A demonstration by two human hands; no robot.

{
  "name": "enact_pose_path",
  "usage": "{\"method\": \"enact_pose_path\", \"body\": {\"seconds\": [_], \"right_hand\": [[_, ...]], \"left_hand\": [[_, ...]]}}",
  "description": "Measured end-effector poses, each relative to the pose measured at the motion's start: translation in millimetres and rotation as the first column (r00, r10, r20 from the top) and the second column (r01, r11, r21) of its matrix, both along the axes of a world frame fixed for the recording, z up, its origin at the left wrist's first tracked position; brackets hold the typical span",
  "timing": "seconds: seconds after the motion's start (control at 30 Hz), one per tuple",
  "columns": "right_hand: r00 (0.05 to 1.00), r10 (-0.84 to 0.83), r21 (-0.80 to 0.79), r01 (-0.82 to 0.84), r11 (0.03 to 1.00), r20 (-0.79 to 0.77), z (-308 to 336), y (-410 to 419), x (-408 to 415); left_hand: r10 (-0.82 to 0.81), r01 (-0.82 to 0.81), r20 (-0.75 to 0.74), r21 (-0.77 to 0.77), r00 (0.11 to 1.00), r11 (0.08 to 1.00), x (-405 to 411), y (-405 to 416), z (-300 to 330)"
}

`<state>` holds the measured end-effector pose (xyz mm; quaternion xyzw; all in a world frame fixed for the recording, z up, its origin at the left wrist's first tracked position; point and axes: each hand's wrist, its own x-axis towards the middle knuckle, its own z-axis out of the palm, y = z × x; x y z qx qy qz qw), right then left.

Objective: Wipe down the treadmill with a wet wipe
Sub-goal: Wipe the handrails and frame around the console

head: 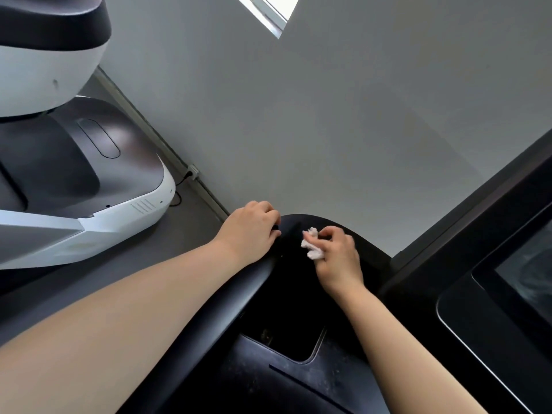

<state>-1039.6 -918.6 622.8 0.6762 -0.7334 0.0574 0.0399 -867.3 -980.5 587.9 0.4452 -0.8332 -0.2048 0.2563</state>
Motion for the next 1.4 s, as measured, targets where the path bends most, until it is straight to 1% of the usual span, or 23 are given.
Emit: {"method": "enact_pose_path", "body": {"seconds": [0.07, 0.13, 0.17, 0.2, 0.27, 0.3, 0.33, 0.43, 0.47, 0.5, 0.53, 0.57, 0.6, 0.67, 0.7, 0.73, 0.8, 0.9, 1.0, 1.13, 1.23, 1.33, 1.4], "right_hand": [[0.999, -0.028, 0.007, 0.028, 1.000, -0.039, 4.0, 0.5, 6.6], [0.995, 0.088, 0.013, -0.087, 0.996, -0.048, 1.3, 4.8, 17.9], [0.984, 0.144, 0.012, -0.144, 0.990, -0.105, -0.3, 5.6, 15.0], [0.967, 0.159, 0.025, -0.157, 0.987, -0.200, 2.1, 3.2, 9.9], [0.972, 0.039, 0.088, -0.019, 0.996, -0.230, 11.7, -6.2, 3.1], [0.984, -0.018, 0.104, 0.037, 0.994, -0.176, 12.3, -6.4, 0.4], [0.986, -0.031, 0.135, 0.053, 0.989, -0.165, 11.7, -4.0, 2.7], [0.958, 0.136, 0.085, -0.118, 0.989, -0.251, 6.2, 1.8, 6.0], [0.943, 0.136, 0.070, -0.120, 0.990, -0.304, 8.9, -2.1, 2.0], [0.945, 0.089, 0.088, -0.064, 0.994, -0.314, 11.6, -8.0, -3.0], [0.962, 0.020, 0.128, 0.015, 0.992, -0.272, 12.8, -11.3, -3.7], [0.986, -0.017, 0.142, 0.041, 0.989, -0.166, 10.5, -11.0, -3.9], [0.996, -0.006, 0.148, 0.018, 0.989, -0.085, 6.5, -8.6, 0.6], [0.990, 0.115, 0.109, -0.123, 0.986, 0.080, 0.4, 5.3, 15.4], [0.977, 0.172, 0.076, -0.182, 0.980, 0.129, -2.2, 8.4, 15.3], [0.969, 0.178, 0.040, -0.188, 0.981, 0.169, -3.2, 8.6, 11.2], [0.960, 0.108, -0.006, -0.110, 0.994, 0.260, 2.4, -1.6, 6.8], [0.898, -0.096, 0.063, 0.077, 0.995, 0.430, 15.1, -23.8, 5.3], [0.848, -0.237, 0.143, 0.191, 0.971, 0.473, 21.3, -36.3, 1.7], [0.812, -0.293, 0.224, 0.205, 0.953, 0.504, 18.2, -40.9, -0.7], [0.813, -0.317, 0.183, 0.260, 0.948, 0.488, 23.7, -46.2, -2.9], [0.801, -0.301, 0.264, 0.185, 0.947, 0.517, 23.3, -43.9, 1.2], [0.819, -0.299, 0.287, 0.173, 0.942, 0.489, 23.1, -46.6, 2.0]], "left_hand": [[-0.001, 0.001, -0.002, -0.001, 1.000, 1.000, -0.2, 0.1, 0.7], [0.000, 0.000, 0.002, -0.005, 1.000, 1.000, -0.5, 0.6, 0.2], [-0.001, 0.001, 0.006, -0.009, 1.000, 1.000, -0.3, 0.4, -0.2], [-0.003, 0.003, 0.006, -0.007, 1.000, 1.000, 0.1, 1.0, -0.3], [-0.008, 0.008, 0.008, -0.009, 1.000, 1.000, 0.4, 1.4, 0.6], [-0.009, 0.009, 0.011, -0.013, 1.000, 1.000, 0.5, 1.8, 0.3], [-0.009, 0.010, 0.015, -0.016, 1.000, 1.000, 0.6, 1.5, 0.1], [-0.019, 0.019, 0.029, -0.020, 0.999, 1.000, -0.7, 0.1, -1.4], [-0.021, 0.022, 0.028, -0.025, 0.999, 0.999, -0.6, 0.0, -1.4], [-0.021, 0.022, 0.021, -0.027, 1.000, 0.999, -0.7, -0.5, -1.1], [-0.022, 0.022, 0.015, -0.027, 1.000, 0.999, -0.7, -0.3, -0.8], [-0.024, 0.024, 0.016, -0.025, 1.000, 0.999, -1.0, 0.0, -0.7], [-0.025, 0.025, 0.021, -0.028, 0.999, 0.999, -1.3, -0.5, -0.9], [-0.033, 0.034, 0.032, -0.031, 0.999, 0.999, -2.1, -0.8, -1.3], [-0.034, 0.035, 0.033, -0.029, 0.999, 0.999, -2.2, -1.3, -1.4], [-0.038, 0.038, 0.034, -0.025, 0.999, 0.999, -2.3, -1.2, -0.8], [-0.034, 0.036, 0.038, -0.038, 0.999, 0.999, -2.4, -0.6, 0.1], [-0.026, 0.028, 0.052, -0.043, 0.998, 0.999, -2.3, 0.2, 0.4], [-0.011, 0.014, 0.056, -0.053, 0.998, 0.998, -2.0, 0.4, -0.6], [-0.011, 0.014, 0.054, -0.060, 0.998, 0.998, -2.0, 0.0, -0.5], [-0.003, 0.007, 0.057, -0.065, 0.998, 0.998, -2.2, 0.5, 0.1], [0.003, 0.002, 0.078, -0.073, 0.997, 0.997, -2.6, 0.2, 0.7], [0.011, -0.005, 0.083, -0.077, 0.996, 0.997, -1.6, -0.5, 0.2]]}}
